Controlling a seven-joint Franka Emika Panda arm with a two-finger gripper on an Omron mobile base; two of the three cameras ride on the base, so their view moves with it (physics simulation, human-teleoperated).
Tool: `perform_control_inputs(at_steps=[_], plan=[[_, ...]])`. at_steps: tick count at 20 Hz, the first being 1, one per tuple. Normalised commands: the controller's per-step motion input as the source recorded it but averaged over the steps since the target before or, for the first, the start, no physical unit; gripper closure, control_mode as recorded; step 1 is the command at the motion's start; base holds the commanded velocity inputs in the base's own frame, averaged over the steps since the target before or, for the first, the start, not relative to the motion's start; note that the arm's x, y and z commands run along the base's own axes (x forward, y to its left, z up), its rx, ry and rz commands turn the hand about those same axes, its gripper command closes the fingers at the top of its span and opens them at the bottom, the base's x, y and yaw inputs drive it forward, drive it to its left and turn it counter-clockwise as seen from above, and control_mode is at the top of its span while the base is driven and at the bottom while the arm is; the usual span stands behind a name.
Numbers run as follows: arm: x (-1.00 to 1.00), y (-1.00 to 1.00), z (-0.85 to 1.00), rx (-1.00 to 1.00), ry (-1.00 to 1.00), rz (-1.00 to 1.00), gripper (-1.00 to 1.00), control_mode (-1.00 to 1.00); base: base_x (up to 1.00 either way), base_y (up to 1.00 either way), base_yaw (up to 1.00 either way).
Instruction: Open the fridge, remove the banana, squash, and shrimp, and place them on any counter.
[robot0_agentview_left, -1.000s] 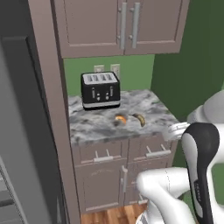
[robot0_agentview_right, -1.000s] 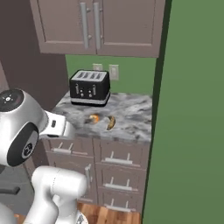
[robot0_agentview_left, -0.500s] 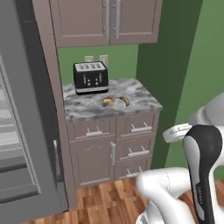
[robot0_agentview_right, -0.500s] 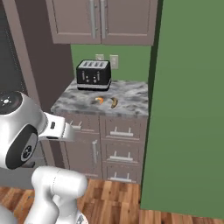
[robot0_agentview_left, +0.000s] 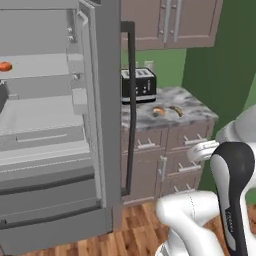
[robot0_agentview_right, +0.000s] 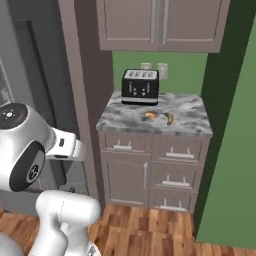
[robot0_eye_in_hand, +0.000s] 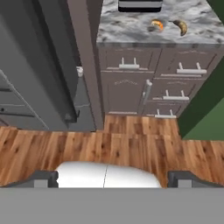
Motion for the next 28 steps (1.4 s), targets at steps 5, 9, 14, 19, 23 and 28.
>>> perform_control_inputs(at_steps=[5,9,14,19,23,28], plan=[[0.0,0.0,0.0,0.0,0.0,0.0,-1.0,1.0,-0.37,0.83,0.0],[0.0,0.0,0.0,0.0,0.0,0.0,-1.0,1.0,-0.19,0.85,0.0],[0.0,0.0,0.0,0.0,0.0,0.0,-1.0,1.0,0.0,0.94,0.0],[0.0,0.0,0.0,0.0,0.0,0.0,-1.0,1.0,0.09,0.71,0.0],[0.0,0.0,0.0,0.0,0.0,0.0,-1.0,1.0,0.59,0.12,0.0],[0.0,0.0,0.0,0.0,0.0,0.0,-1.0,1.0,0.72,0.0,0.0]])
